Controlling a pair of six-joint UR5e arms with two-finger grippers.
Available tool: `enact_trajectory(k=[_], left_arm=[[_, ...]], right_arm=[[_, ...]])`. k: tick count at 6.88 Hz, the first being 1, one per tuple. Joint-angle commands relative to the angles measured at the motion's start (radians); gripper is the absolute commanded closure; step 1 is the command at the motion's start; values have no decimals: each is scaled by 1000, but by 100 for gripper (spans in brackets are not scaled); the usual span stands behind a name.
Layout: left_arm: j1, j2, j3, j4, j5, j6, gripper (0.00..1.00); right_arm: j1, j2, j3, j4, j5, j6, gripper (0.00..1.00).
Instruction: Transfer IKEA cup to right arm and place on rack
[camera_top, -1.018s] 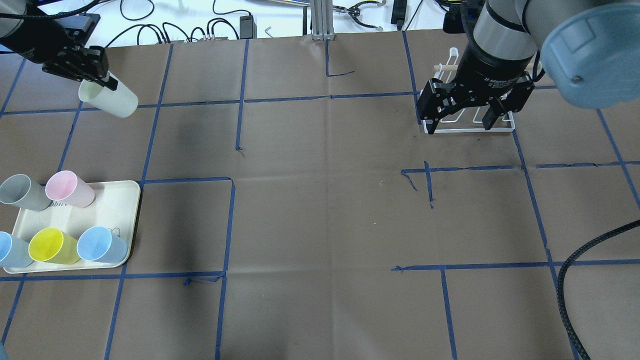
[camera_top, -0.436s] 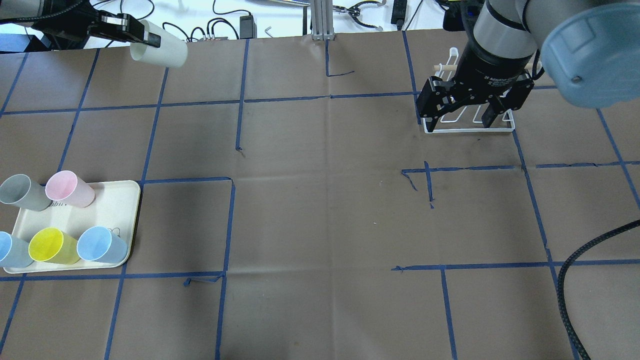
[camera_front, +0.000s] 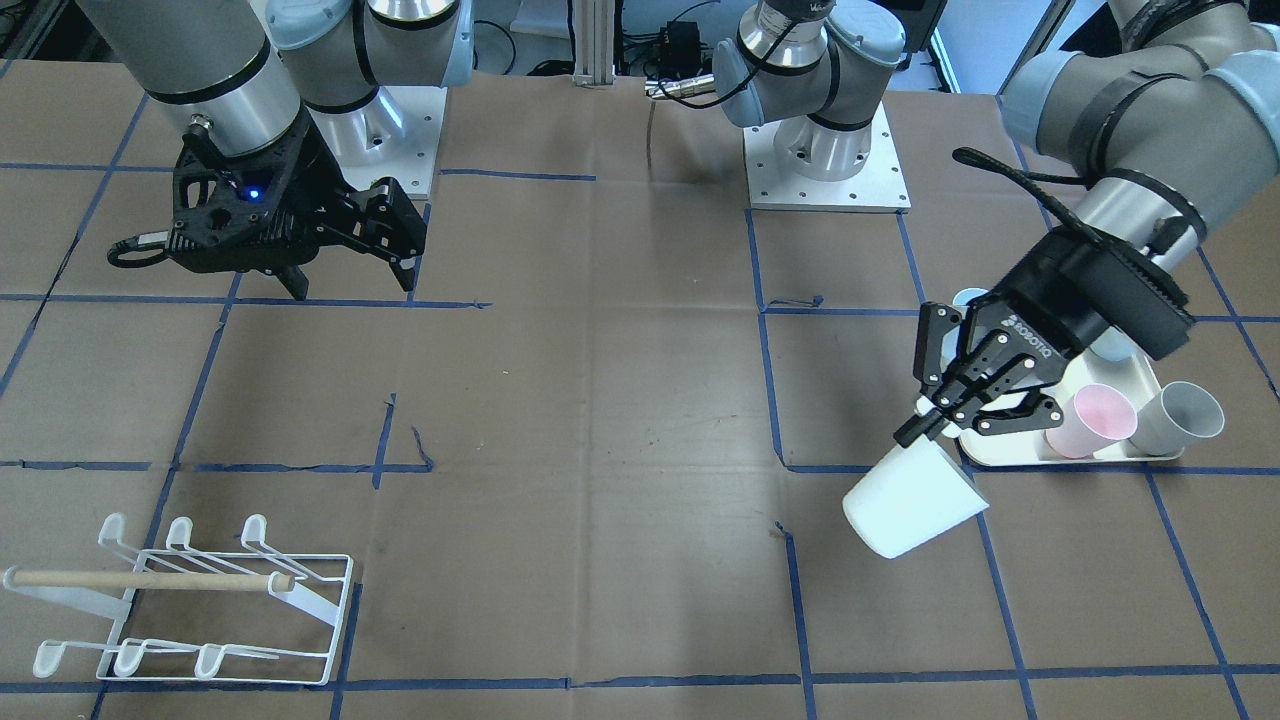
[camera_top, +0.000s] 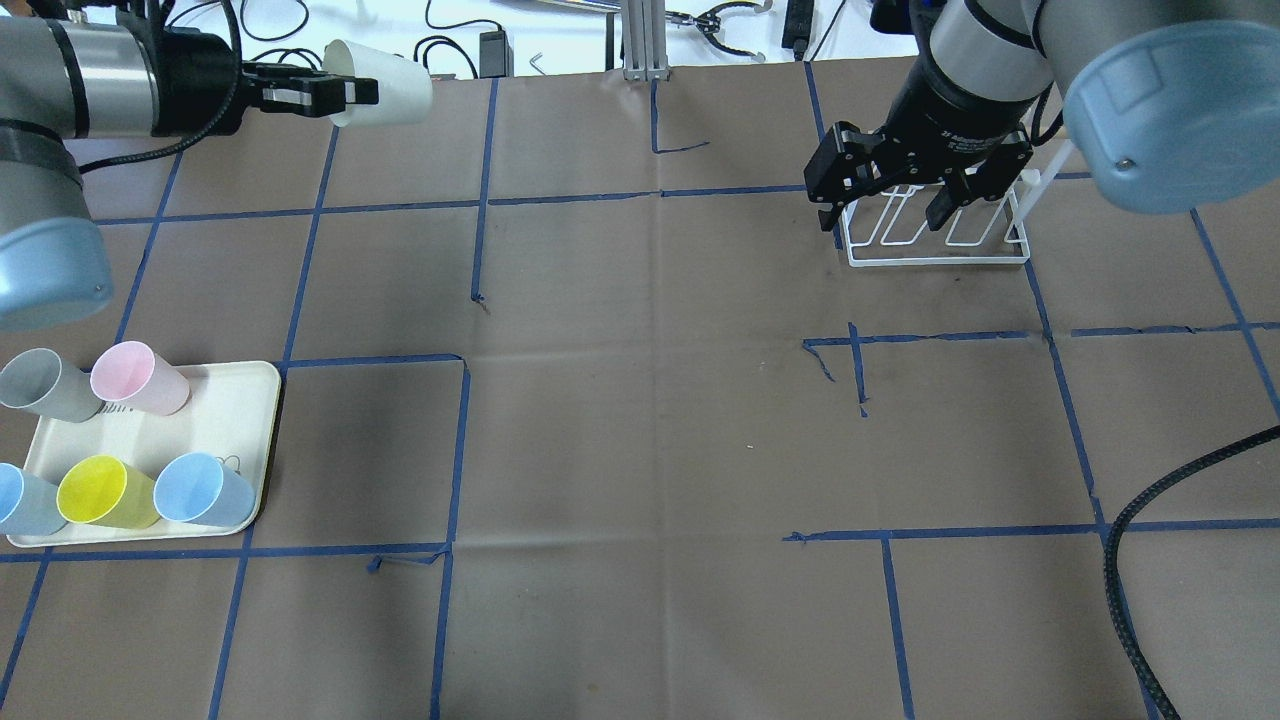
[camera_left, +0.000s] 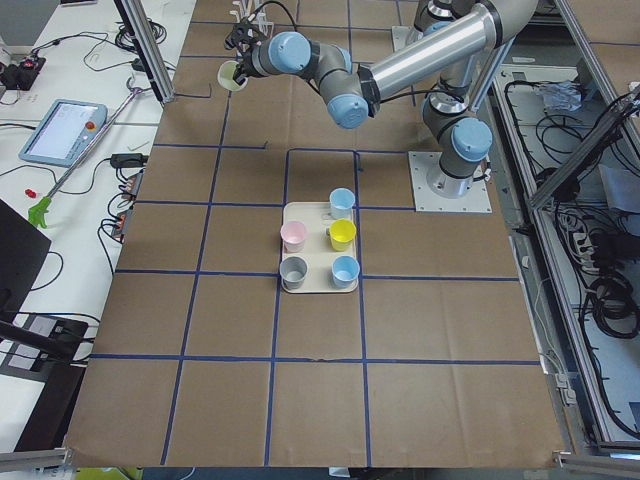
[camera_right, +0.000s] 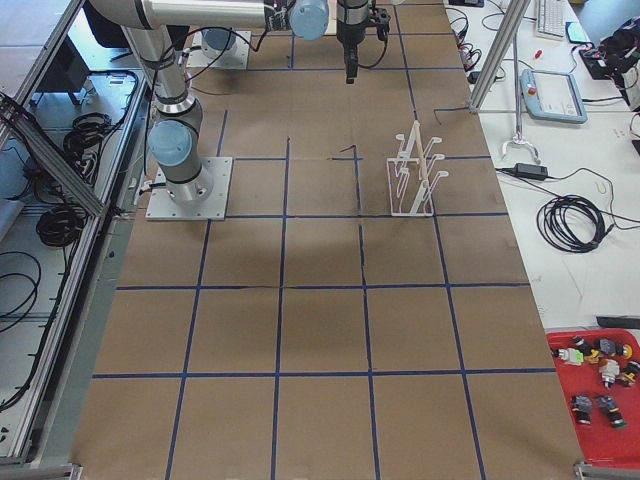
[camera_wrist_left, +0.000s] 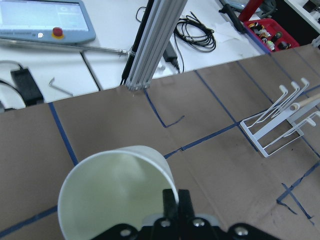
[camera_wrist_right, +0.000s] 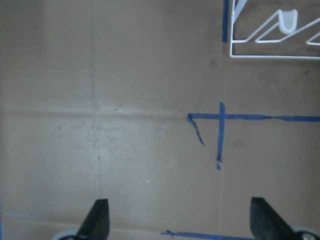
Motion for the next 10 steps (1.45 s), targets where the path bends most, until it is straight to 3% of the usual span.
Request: enact_trajectory(k=[1, 3, 5, 6, 8, 10], left_arm=[[-67, 16, -180, 275, -127, -9, 100], [-171, 1, -202, 378, -141, -2, 100], [-190, -14, -254, 483, -193, -3, 100], [-190, -11, -301, 574, -246, -8, 100], [-190, -17, -365, 679, -253, -40, 100], [-193, -2, -366, 693, -254, -115, 100]], right_arm=[[-1, 11, 41, -243, 105, 215, 0], [-3, -5, 153, -502, 218, 473, 0], [-6, -6, 196, -723, 345, 684, 0], [-4, -6, 216, -800, 347, 800, 0], [-1, -8, 300, -1025, 354, 1063, 0], [-3, -6, 489, -1326, 383, 1217, 0]])
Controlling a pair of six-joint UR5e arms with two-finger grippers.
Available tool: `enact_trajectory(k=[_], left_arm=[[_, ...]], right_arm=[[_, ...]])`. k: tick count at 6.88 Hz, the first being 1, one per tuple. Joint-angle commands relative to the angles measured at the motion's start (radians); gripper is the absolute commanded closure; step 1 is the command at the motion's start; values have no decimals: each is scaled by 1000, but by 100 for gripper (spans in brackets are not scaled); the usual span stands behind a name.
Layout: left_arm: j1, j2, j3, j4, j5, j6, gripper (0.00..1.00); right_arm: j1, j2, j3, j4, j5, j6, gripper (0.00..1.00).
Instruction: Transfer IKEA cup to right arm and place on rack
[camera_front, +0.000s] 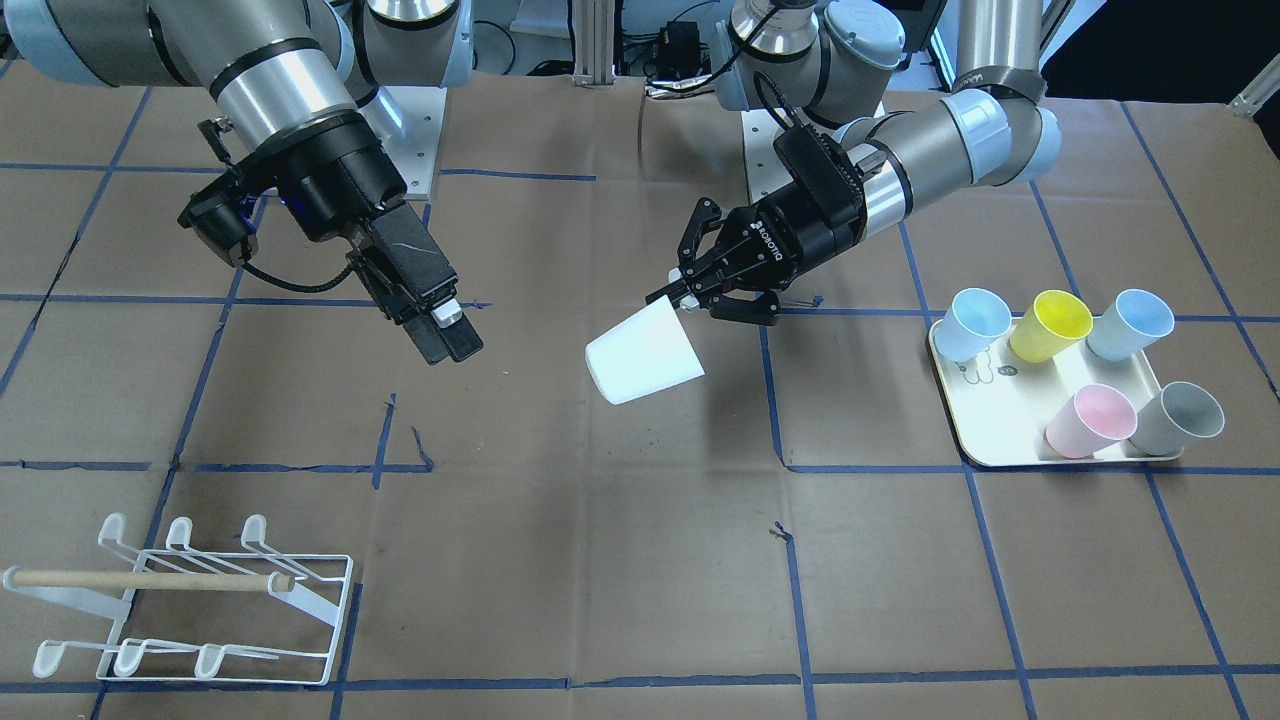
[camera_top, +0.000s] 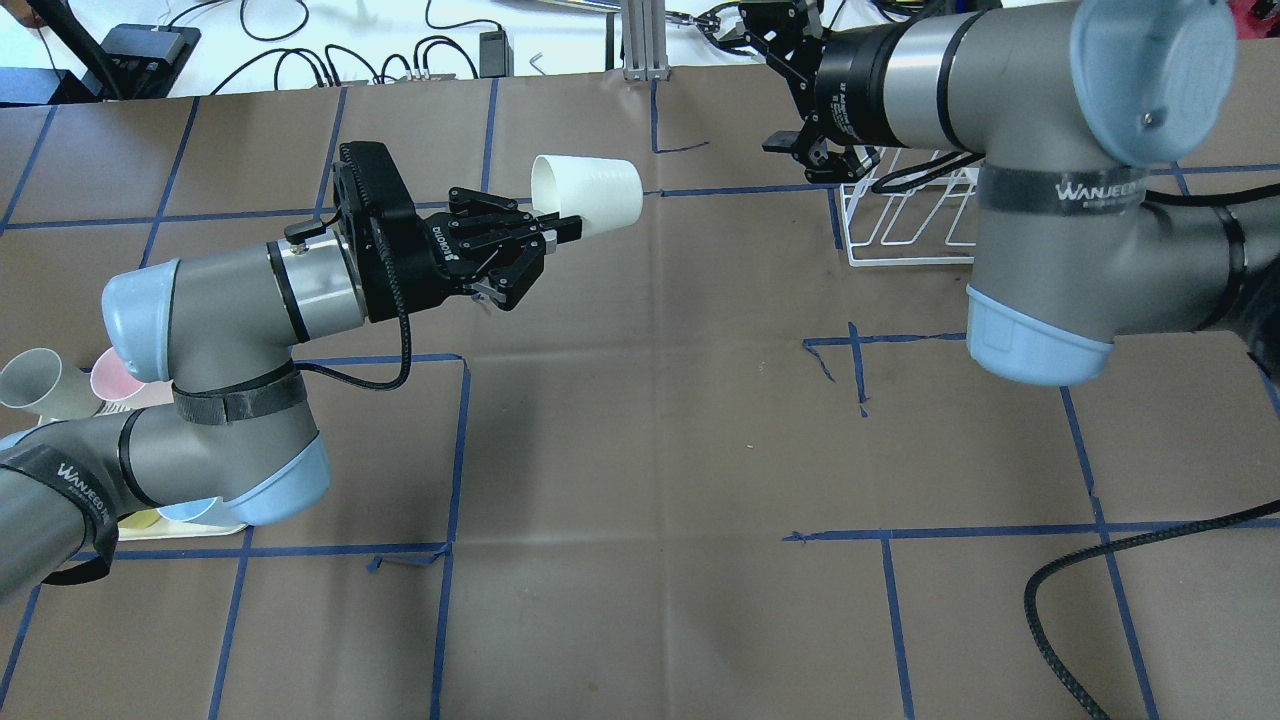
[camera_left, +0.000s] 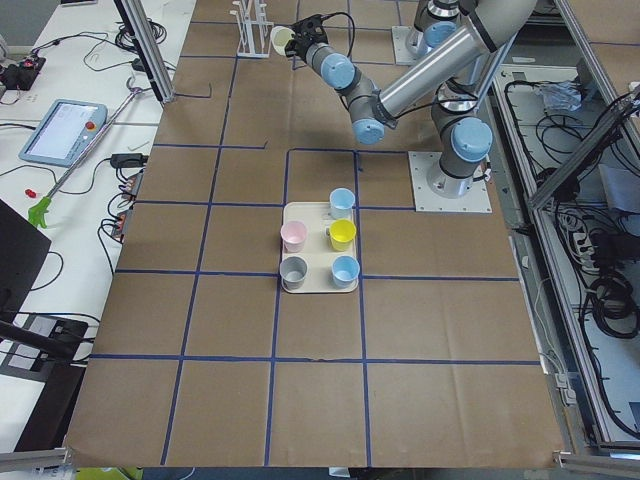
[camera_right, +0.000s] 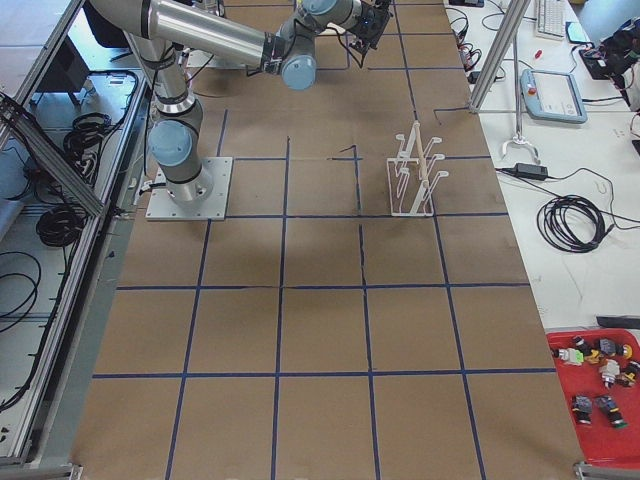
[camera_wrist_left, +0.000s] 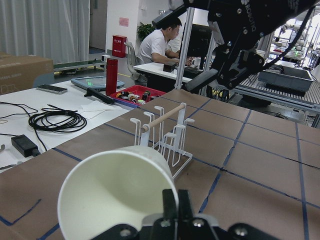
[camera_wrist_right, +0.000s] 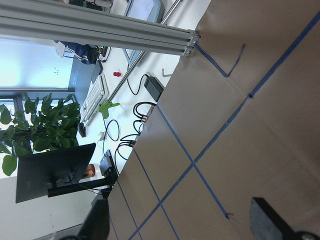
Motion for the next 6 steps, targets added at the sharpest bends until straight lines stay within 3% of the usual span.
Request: enact_trajectory(k=[1, 3, 6], left_arm=[[-2, -5, 0, 16, 0, -81, 100], [-2, -8, 1, 20, -6, -135, 100], [-3, -10, 0, 21, -7, -144, 100]], right_arm=[[0, -1, 188, -325, 10, 173, 0], [3, -6, 240, -418, 8, 232, 0], [53, -65, 277, -388, -18, 246, 0]])
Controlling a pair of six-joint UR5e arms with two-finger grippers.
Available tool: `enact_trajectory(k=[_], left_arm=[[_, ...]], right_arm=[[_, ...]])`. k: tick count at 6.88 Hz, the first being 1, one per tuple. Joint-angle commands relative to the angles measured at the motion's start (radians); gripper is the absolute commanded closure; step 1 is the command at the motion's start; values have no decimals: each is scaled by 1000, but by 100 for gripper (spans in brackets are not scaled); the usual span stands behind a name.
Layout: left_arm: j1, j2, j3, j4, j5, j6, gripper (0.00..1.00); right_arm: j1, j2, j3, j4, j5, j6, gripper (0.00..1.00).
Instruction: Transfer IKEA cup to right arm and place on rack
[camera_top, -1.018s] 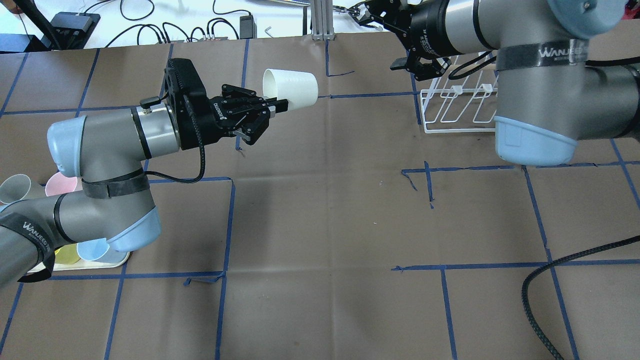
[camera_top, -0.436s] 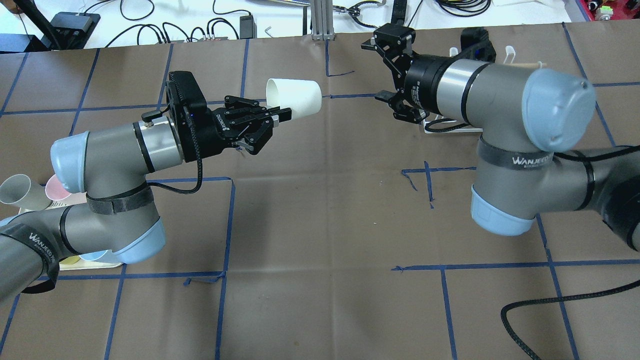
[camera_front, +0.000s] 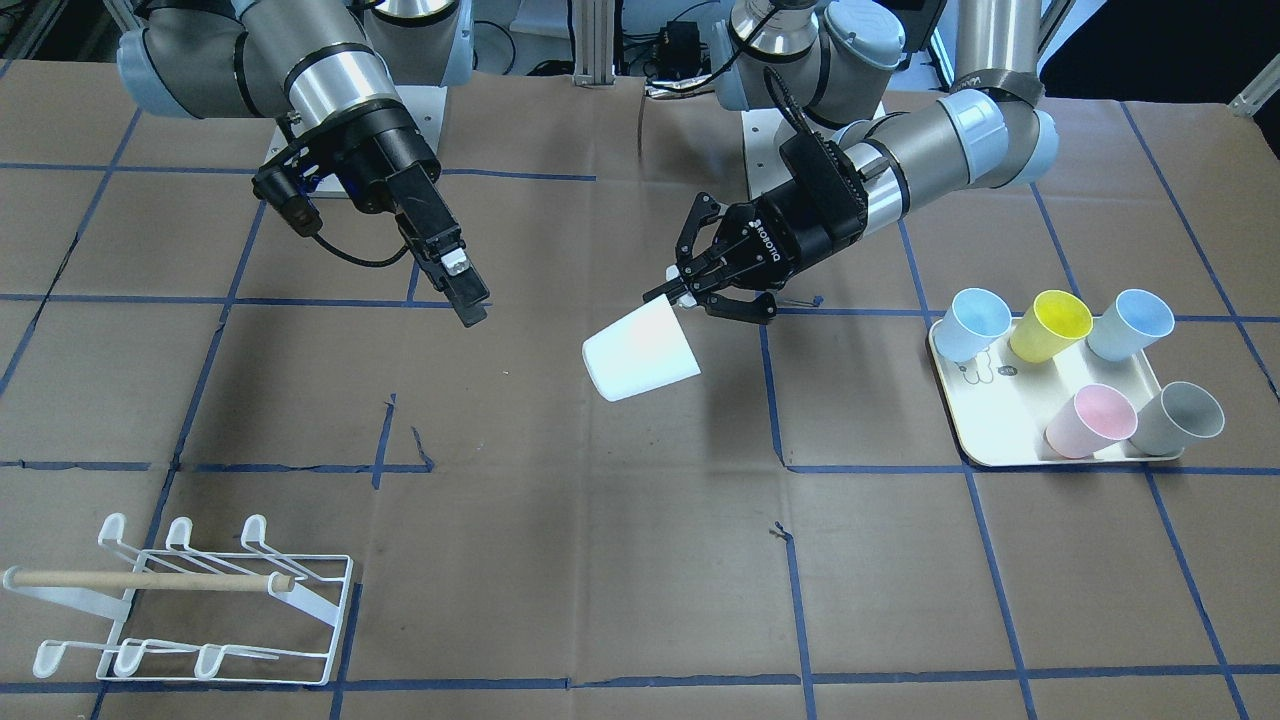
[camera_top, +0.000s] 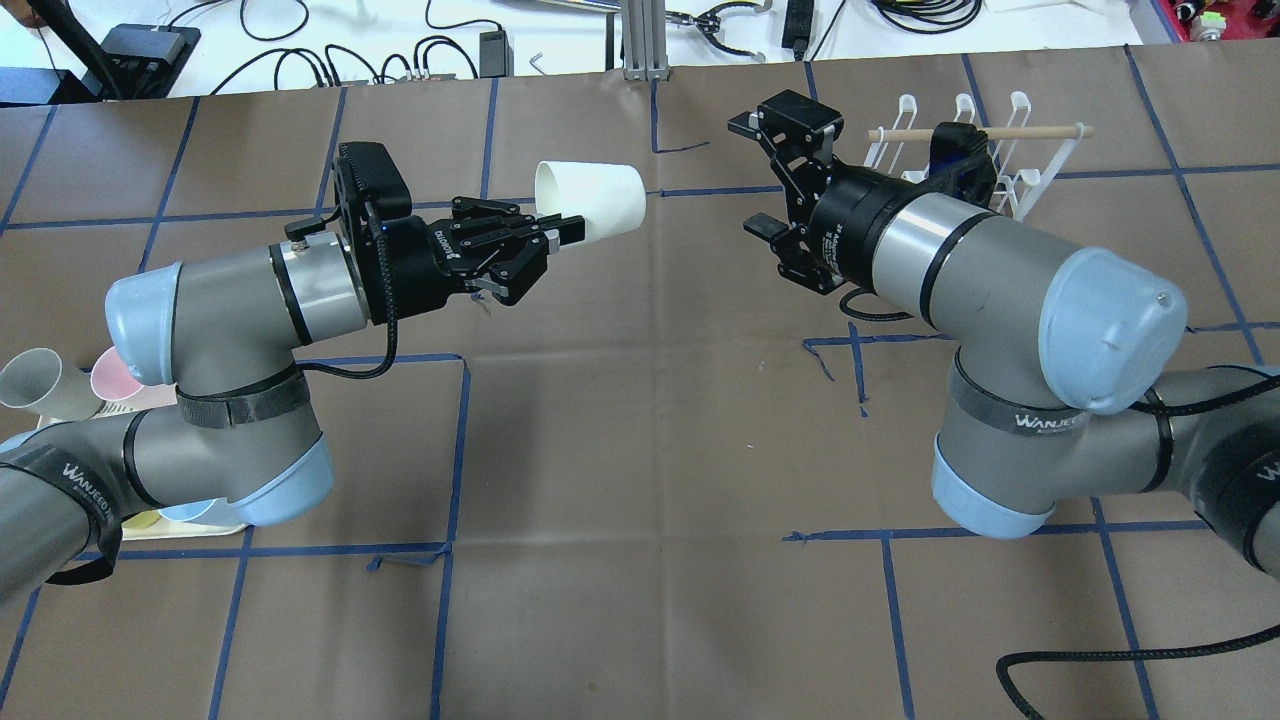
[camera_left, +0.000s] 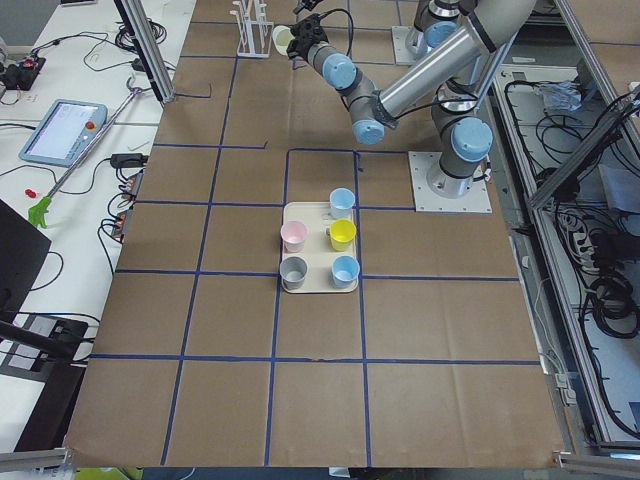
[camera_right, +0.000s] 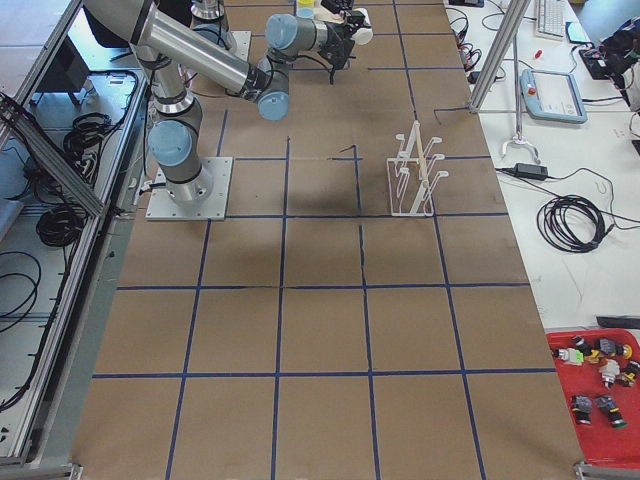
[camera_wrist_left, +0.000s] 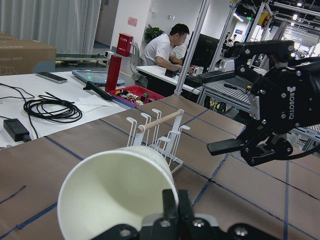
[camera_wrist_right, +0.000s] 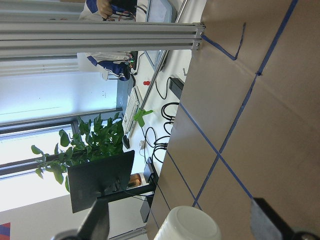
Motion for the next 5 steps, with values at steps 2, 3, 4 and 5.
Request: enact_trajectory(k=[2, 3, 4, 5], left_arm=[[0, 0, 0, 1, -1, -2, 100], [0, 0, 0, 1, 1, -4, 100], [0, 0, 0, 1, 3, -4, 100], [0, 0, 0, 1, 3, -4, 100]], right_arm=[[91, -15, 56, 23, -62, 236, 0], [120, -12, 58, 27, -62, 284, 0], [126, -6, 50, 47, -62, 287, 0], [130, 17, 32, 43, -59, 280, 0]])
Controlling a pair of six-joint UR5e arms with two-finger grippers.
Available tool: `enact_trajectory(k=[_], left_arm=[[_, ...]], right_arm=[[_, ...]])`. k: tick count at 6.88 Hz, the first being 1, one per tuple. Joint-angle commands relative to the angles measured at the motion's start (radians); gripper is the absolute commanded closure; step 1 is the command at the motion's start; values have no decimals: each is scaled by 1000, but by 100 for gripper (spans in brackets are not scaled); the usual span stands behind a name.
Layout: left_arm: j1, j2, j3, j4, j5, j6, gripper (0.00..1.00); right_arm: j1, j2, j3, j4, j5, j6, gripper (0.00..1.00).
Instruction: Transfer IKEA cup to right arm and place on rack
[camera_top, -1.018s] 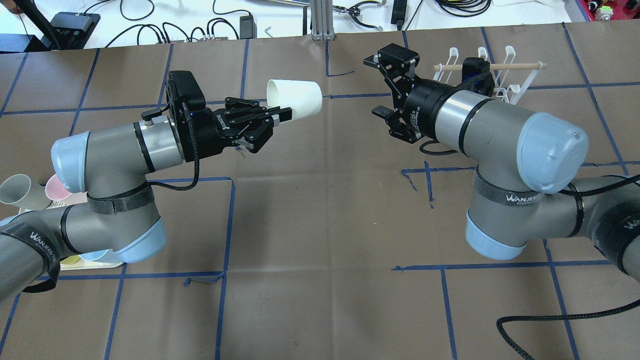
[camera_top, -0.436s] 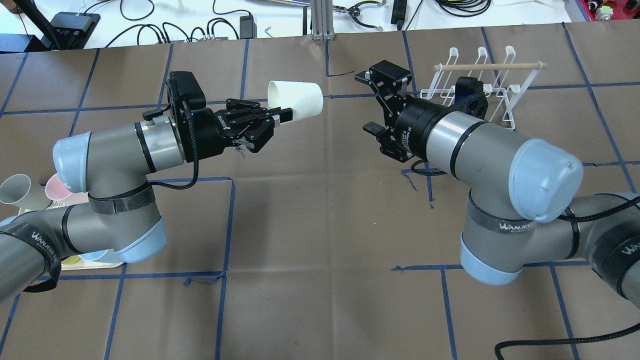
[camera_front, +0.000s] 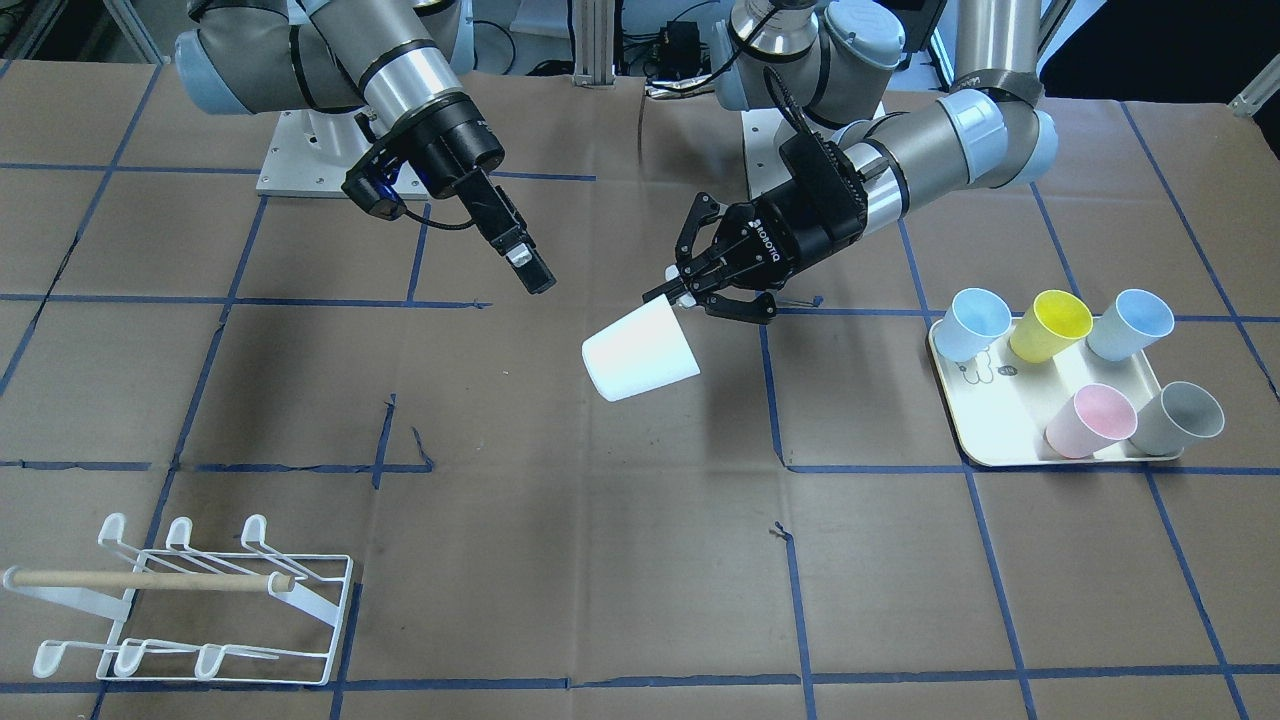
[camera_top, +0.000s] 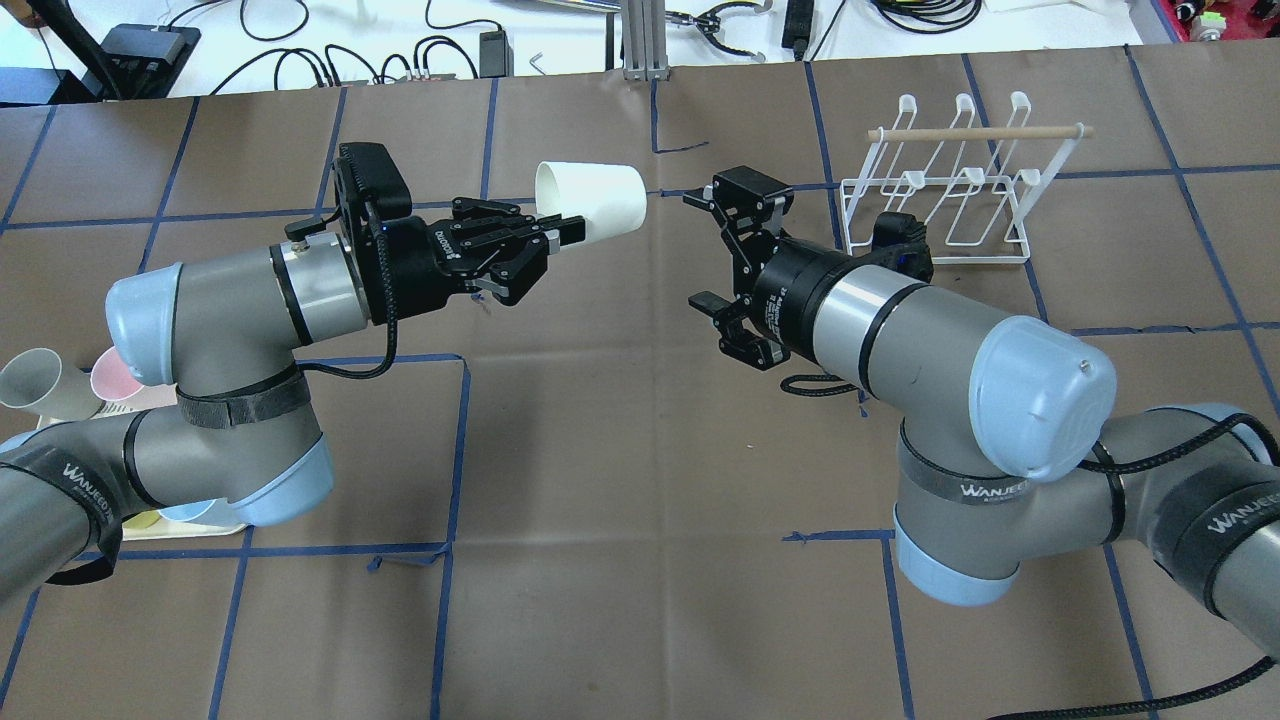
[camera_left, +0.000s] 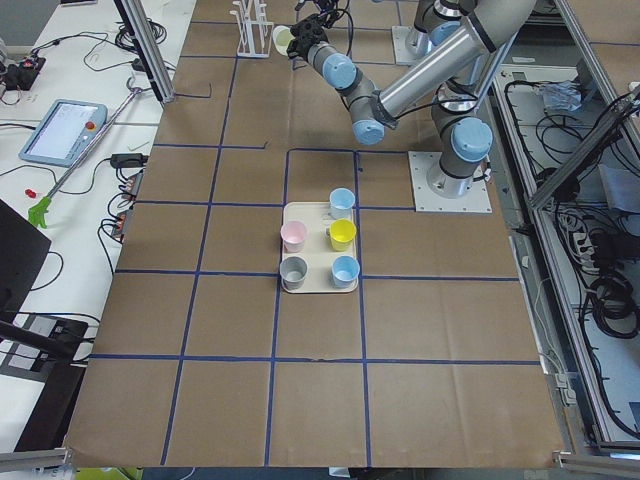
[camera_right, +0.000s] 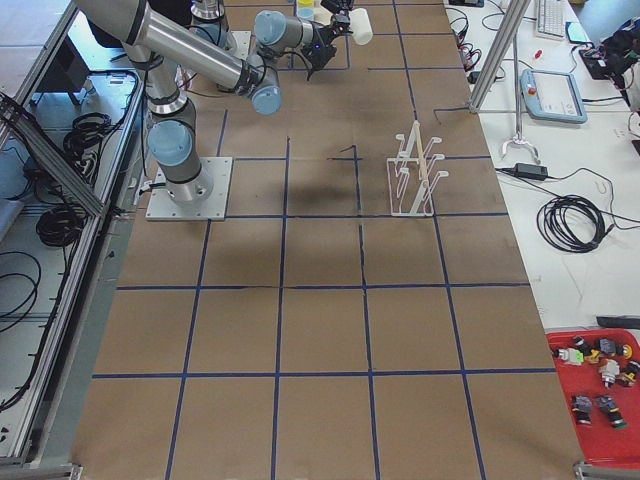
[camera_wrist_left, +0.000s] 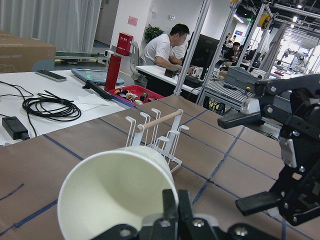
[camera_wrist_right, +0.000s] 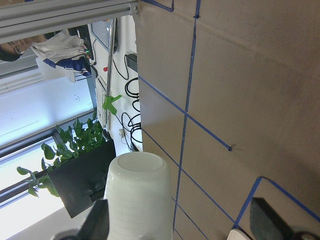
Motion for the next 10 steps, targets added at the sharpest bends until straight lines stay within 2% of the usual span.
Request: enact_trajectory(k=[1, 3, 10], left_arm=[[0, 0, 0, 0, 1, 0, 100], [0, 0, 0, 0, 4, 0, 100], [0, 3, 0, 6, 7, -9, 100]], right_arm=[[26, 40, -56, 6, 0, -4, 0], [57, 102, -107, 8, -3, 13, 0], [80, 208, -211, 8, -3, 13, 0]])
